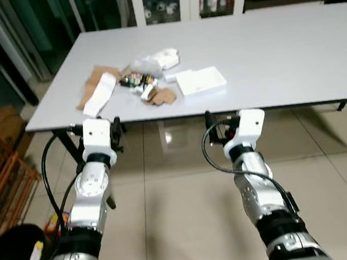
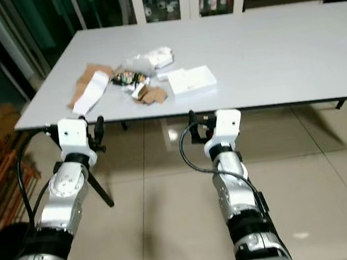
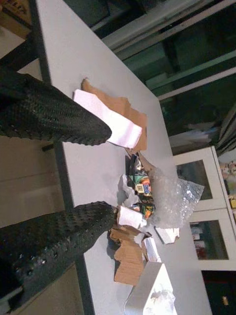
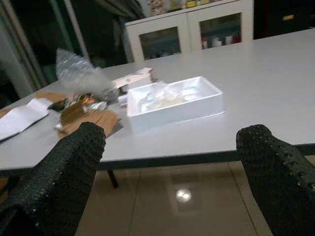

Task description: Picking trash to rubbish bin

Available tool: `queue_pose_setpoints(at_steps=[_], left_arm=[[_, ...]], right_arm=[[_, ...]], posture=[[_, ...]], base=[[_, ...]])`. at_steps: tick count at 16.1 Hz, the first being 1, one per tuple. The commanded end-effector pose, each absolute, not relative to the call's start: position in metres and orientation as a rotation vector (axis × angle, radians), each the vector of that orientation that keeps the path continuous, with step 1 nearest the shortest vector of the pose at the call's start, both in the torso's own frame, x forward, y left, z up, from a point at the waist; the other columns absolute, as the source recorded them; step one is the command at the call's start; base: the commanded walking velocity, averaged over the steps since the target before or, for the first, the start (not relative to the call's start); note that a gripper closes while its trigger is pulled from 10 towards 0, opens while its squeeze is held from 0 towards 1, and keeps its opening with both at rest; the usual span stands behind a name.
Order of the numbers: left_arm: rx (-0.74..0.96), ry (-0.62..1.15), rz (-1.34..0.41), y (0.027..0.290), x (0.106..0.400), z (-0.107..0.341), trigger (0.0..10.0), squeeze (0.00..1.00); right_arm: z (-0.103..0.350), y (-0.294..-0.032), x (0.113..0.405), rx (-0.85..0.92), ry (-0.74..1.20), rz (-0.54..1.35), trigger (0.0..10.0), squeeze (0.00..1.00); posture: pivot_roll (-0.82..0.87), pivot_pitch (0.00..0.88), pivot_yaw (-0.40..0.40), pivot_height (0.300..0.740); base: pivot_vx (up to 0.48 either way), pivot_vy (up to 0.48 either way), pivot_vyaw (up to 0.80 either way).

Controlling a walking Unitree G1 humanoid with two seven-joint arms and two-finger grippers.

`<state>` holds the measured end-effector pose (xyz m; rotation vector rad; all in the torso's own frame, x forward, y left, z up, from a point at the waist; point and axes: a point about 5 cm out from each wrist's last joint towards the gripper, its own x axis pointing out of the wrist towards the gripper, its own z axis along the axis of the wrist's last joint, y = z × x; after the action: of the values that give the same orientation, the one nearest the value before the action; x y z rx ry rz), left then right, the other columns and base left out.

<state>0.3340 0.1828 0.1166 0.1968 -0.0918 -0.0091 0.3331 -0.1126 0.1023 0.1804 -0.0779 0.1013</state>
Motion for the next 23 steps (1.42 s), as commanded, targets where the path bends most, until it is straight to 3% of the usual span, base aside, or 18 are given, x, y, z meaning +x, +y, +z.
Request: queue_pose_setpoints(at_steps=[1,9,16,23], left_arm=[[0.203,-0.101,-0.012,0.185,0.334,0.121,10.0,0.0],[0.195,-0.114,-0.031,0.179,0.343,0.129,10.0,0.0],[0.153,-0.137,-0.011,0.171,0.346,0.132,10.0,0.0],[0.139,-0.175,-0.034,0.165,0.345,0.14,10.0,0.0]], right_arm=[[0.107,-0.109,0.335,0.174,-0.085,0.108,10.0,0.0],[0.111,-0.111,0.34,0.182,-0.093,0.085,10.0,0.0],[0.119,-0.116,0.347,0.157,-0.104,0.105,10.0,0.0],[0.115,-0.115,0.345,0.156,-0.092,0.117,10.0,0.0]], posture=[[0.08,0.016,0.09,0.74],[0.06,0.0,0.102,0.74],[0.07,0.0,0.04,0.74],[0.06,0.0,0.029,0.74]], base=[[0.424,0.0,0.0],[0.424,0.0,0.0],[0.427,0.0,0.0],[0.432,0.0,0.0]])
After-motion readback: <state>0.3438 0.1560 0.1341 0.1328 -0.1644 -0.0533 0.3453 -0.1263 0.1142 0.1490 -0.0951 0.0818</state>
